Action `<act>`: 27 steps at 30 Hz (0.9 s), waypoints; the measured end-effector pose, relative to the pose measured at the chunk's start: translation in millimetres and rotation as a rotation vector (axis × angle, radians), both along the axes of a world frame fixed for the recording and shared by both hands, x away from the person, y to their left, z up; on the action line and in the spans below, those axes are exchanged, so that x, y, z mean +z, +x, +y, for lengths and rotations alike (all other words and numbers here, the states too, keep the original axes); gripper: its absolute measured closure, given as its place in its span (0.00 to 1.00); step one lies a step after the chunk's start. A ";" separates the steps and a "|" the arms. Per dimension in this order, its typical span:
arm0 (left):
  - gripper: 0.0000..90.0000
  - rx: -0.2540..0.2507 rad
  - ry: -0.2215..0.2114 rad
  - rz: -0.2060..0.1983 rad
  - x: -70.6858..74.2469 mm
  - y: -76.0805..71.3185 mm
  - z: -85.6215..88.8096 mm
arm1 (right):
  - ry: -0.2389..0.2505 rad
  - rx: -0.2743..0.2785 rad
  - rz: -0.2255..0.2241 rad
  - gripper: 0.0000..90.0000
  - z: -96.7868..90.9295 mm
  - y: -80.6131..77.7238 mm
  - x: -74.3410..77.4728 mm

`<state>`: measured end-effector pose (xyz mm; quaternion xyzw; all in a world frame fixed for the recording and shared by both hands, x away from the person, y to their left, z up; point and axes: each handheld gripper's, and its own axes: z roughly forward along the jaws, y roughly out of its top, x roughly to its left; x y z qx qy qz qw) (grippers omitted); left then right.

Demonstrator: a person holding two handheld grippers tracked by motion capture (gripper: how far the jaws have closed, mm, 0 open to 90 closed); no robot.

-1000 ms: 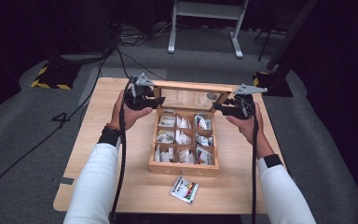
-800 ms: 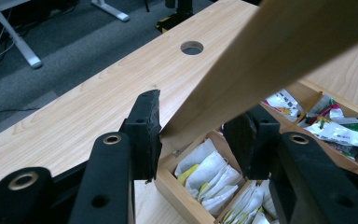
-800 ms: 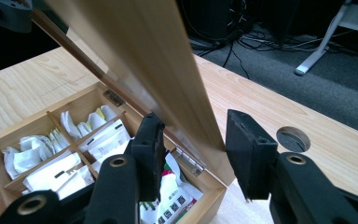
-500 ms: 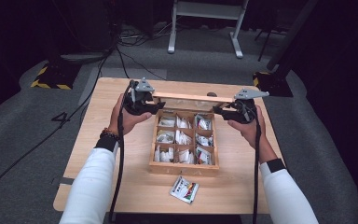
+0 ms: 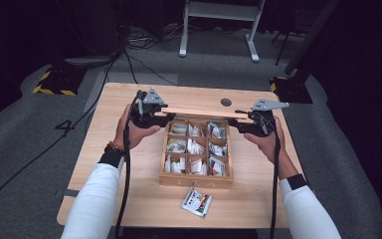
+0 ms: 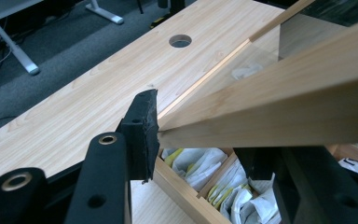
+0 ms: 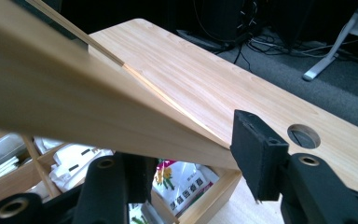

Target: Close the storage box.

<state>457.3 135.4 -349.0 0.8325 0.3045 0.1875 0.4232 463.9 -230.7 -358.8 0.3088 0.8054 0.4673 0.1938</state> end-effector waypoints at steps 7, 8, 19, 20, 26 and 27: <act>0.57 -0.015 0.016 -0.004 -2.9 -6.8 -3.2 | -0.005 0.007 0.012 0.49 -4.1 -5.3 -3.7; 0.57 -0.015 0.016 -0.004 -2.9 -6.8 -3.2 | -0.005 0.007 0.012 0.49 -4.1 -5.3 -3.7; 0.52 -0.031 0.017 -0.014 -4.6 -18.1 -1.4 | -0.009 0.014 0.026 0.48 -5.3 -12.1 -9.1; 0.51 -0.031 0.017 -0.014 -4.6 -18.1 -1.4 | -0.009 0.014 0.026 0.48 -5.3 -12.1 -9.1; 0.50 -0.044 0.025 -0.011 0.1 -26.2 1.3 | -0.005 0.010 0.024 0.47 -7.5 -16.8 -10.4; 0.50 -0.044 0.025 -0.013 0.3 -27.5 1.7 | -0.005 0.011 0.025 0.47 -8.1 -17.6 -10.3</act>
